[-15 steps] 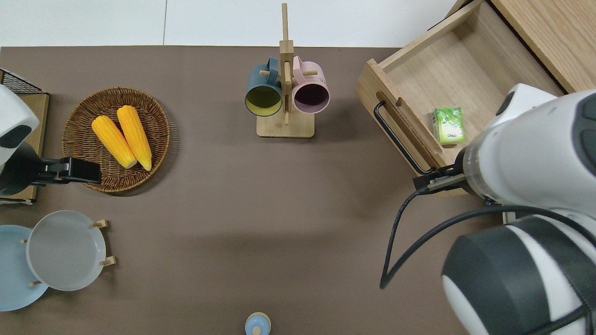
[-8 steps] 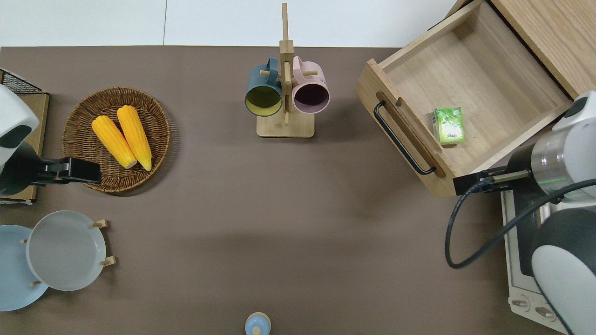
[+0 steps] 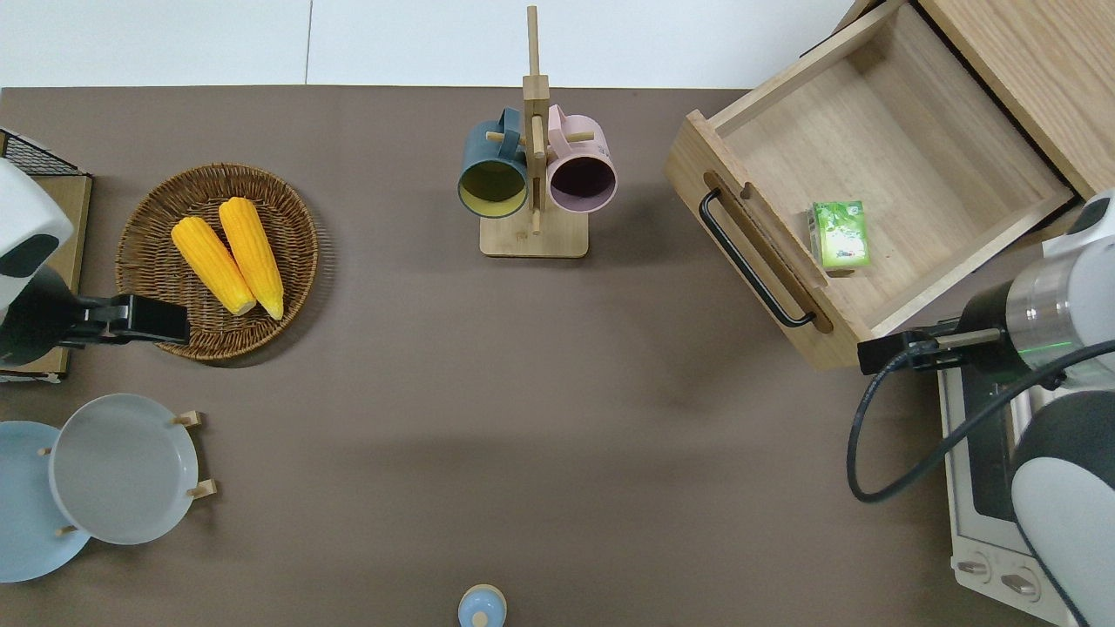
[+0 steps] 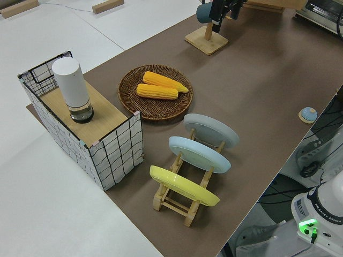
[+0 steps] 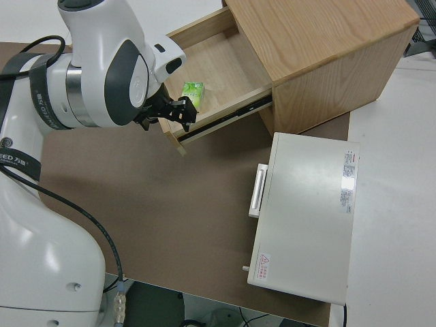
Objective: Slide drawer open with right arm
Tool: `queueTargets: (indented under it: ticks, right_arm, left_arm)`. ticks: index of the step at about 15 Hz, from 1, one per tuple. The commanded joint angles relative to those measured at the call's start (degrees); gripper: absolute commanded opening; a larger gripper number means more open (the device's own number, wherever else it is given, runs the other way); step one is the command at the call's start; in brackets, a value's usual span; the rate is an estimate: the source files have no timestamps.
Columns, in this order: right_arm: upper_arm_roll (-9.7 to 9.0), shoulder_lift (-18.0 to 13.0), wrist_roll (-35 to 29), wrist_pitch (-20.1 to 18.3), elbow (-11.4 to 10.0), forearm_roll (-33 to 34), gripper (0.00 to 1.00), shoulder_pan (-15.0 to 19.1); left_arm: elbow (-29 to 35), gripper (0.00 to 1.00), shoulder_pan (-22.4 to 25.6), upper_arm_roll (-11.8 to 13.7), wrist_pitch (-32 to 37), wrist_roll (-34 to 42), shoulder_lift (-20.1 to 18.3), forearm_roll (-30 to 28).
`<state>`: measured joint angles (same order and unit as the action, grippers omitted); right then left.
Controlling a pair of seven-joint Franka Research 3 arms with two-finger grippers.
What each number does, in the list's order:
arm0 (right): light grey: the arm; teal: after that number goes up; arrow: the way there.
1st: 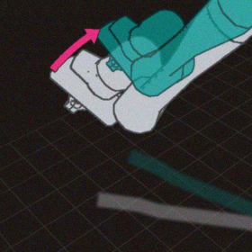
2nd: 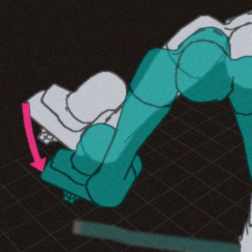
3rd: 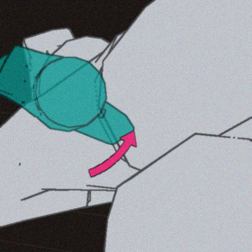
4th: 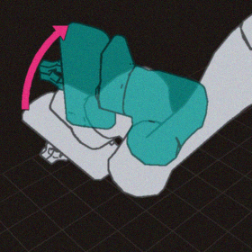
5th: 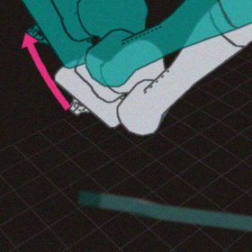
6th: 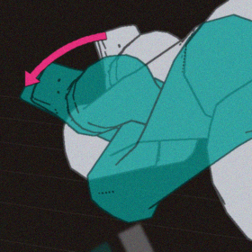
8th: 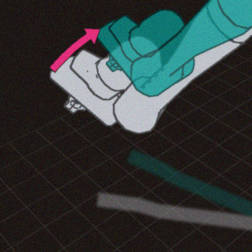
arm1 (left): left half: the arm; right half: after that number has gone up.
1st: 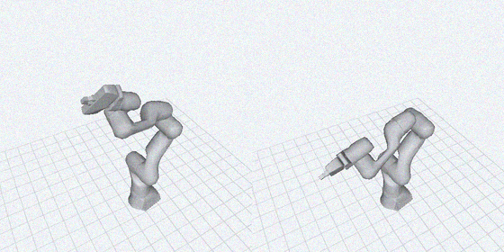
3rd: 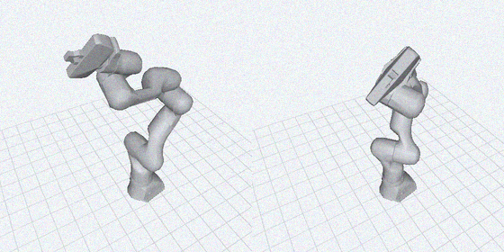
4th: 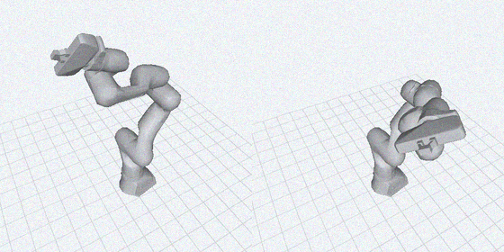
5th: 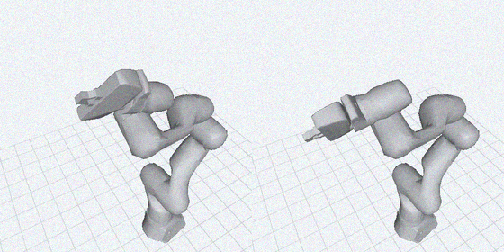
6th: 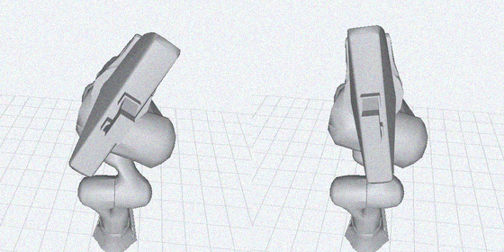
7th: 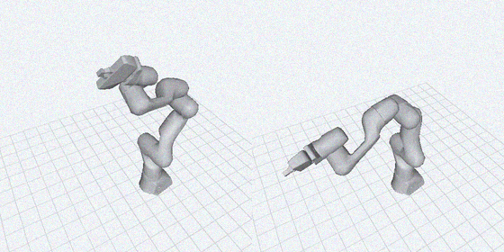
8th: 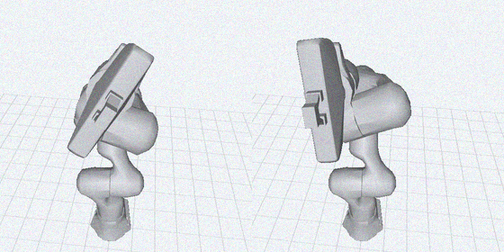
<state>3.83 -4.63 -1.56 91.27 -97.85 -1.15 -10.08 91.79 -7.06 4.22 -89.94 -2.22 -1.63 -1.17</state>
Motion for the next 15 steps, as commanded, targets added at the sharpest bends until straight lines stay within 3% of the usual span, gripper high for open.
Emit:
queueTargets:
  ticks: [1, 6, 11, 15]
  right_arm:
    - [-0.40, -1.52, 0.50, 1.36, -0.33, -0.78, 0.990, -0.03]
    - [-0.32, -1.26, 0.59, 1.62, 0.46, 5.71, 0.990, -0.82]
    - [1.18, -0.82, 1.03, 1.71, 1.34, 6.25, 0.990, -0.91]
    - [1.18, -0.82, 0.85, 1.63, 1.43, 6.25, 0.990, -0.91]
  left_arm:
    - [-0.12, 1.00, -0.15, 0.17, 0.82, -0.06, -0.48, 0.64]
    - [-0.12, 1.00, -0.15, 0.17, 0.74, -0.06, -0.48, 0.73]
    - [-0.12, 1.00, -0.15, 0.17, 0.82, -0.06, -0.48, 0.73]
    - [-0.21, 1.00, -0.15, 0.17, 0.82, -0.06, -0.48, 0.73]
